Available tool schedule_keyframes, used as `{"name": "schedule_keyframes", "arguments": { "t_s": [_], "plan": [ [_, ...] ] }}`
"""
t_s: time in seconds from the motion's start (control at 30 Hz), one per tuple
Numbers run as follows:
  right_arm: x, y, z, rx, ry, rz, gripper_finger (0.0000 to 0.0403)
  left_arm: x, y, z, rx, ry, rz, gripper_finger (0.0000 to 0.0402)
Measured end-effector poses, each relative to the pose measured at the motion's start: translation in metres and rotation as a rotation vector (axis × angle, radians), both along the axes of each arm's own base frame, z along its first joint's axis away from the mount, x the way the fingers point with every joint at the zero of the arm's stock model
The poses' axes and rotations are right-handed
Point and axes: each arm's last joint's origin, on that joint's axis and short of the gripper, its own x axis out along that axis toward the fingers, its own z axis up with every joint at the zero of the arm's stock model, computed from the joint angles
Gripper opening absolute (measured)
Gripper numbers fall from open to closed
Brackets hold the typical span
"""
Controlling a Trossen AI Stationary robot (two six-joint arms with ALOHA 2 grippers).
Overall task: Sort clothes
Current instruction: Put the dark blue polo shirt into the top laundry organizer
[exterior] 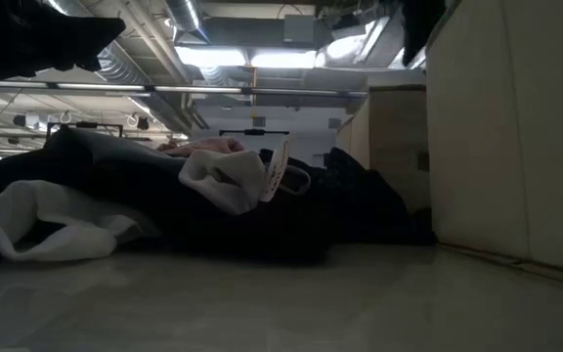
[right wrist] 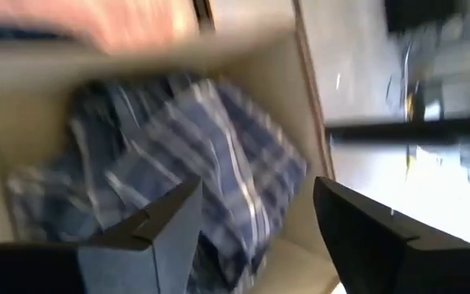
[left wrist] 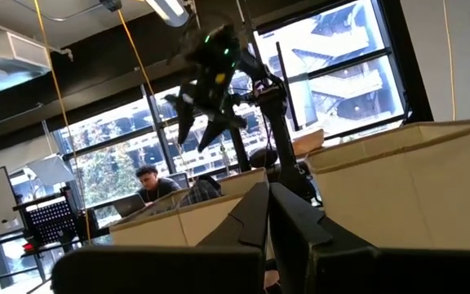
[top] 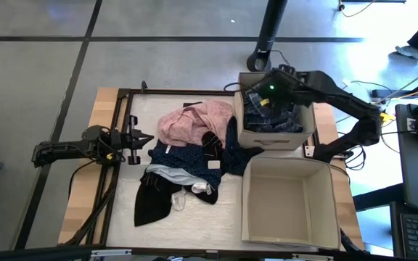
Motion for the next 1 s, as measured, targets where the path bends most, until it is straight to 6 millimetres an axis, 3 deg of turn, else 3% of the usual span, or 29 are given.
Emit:
{"name": "schedule_keyframes", "arguments": {
  "t_s": [0.27, 0.47, 0.63, 0.8, 1.0],
  "plan": [
    [0.049, 0.058, 0.014, -0.062, -0.222, 0.399, 0.0245, 0.0, 0.0, 0.0, -0.016, 0.0, -0.005, 0.0005],
    [0.104, 0.101, -0.008, -0.084, -0.264, 0.669, 0.0246, 0.0, 0.0, 0.0, -0.026, 0.003, -0.008, 0.0005],
    [0.152, 0.125, -0.05, -0.054, -0.218, 0.803, 0.0246, 0.0, 0.0, -0.001, -0.024, 0.007, -0.007, 0.0005],
    [0.195, 0.136, -0.1, 0.035, -0.214, 0.91, 0.0246, 0.001, 0.0, -0.002, -0.025, 0.024, -0.007, 0.0005],
    [0.225, 0.139, -0.158, 0.079, -0.118, 0.973, 0.0246, 0.002, 0.0, -0.009, -0.037, 0.09, -0.008, 0.0005]
  ]
}}
